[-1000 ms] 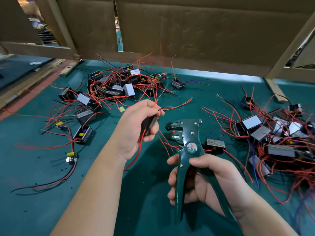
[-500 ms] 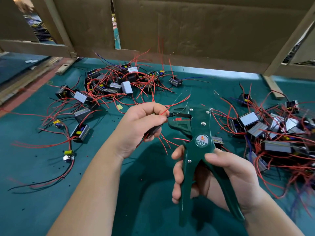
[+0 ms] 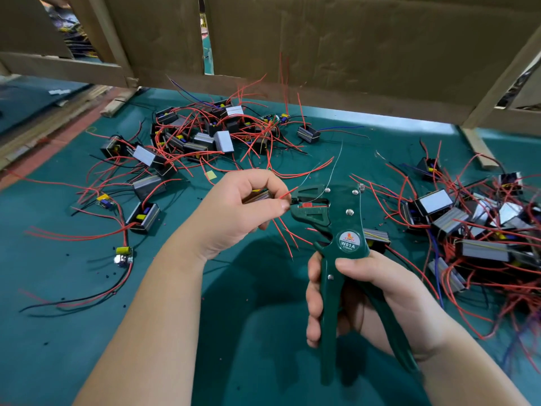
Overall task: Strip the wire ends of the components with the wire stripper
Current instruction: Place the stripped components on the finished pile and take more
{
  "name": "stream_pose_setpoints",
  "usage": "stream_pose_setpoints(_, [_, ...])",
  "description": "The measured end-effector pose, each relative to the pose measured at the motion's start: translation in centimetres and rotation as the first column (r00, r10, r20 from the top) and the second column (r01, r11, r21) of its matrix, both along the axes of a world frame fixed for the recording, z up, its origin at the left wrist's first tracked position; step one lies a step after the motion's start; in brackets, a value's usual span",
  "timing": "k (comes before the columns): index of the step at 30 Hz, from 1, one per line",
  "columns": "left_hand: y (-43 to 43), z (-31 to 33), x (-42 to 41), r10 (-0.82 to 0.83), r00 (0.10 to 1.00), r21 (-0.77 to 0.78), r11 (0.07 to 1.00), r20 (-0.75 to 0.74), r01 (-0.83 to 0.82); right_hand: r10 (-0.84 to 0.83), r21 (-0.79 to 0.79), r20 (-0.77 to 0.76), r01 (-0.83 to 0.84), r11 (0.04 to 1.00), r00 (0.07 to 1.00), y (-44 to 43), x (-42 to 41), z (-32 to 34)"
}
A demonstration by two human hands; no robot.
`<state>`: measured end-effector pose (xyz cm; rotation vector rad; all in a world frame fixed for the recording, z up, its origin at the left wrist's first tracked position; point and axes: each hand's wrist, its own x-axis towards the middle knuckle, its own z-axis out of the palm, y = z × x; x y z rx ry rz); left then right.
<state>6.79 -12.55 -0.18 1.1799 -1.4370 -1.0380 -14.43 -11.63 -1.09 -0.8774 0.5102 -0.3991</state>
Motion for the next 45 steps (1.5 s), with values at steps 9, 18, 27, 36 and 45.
stream_pose_setpoints(9, [0.1,-0.1,0.2,0.038,0.993,-0.068,0.997,0.110,-0.031,-0.011,-0.016,-0.030,0.010,1.000,0.999,-0.3,0.0,-0.4])
stream_pose_setpoints(18, [-0.2,-0.4,0.0,0.020,0.999,0.024,0.999,0.034,-0.021,-0.109,0.006,-0.112,0.111,0.994,0.988,0.1,0.4,-0.2])
stream_pose_setpoints(27, [-0.5,-1.0,-1.2,0.080,0.996,0.034,0.996,-0.032,-0.079,-0.321,0.001,-0.133,0.324,0.946,0.938,0.4,0.9,0.0])
stream_pose_setpoints(36, [-0.7,-0.8,0.5,0.211,0.974,0.000,0.977,-0.089,-0.211,-0.413,0.161,-0.083,0.421,0.892,0.907,-1.4,-0.9,0.5])
stream_pose_setpoints(45, [-0.2,-0.2,-0.5,0.040,0.980,0.033,0.999,-0.196,-0.034,-0.147,0.191,0.118,0.122,0.974,0.982,-0.3,0.5,-0.3])
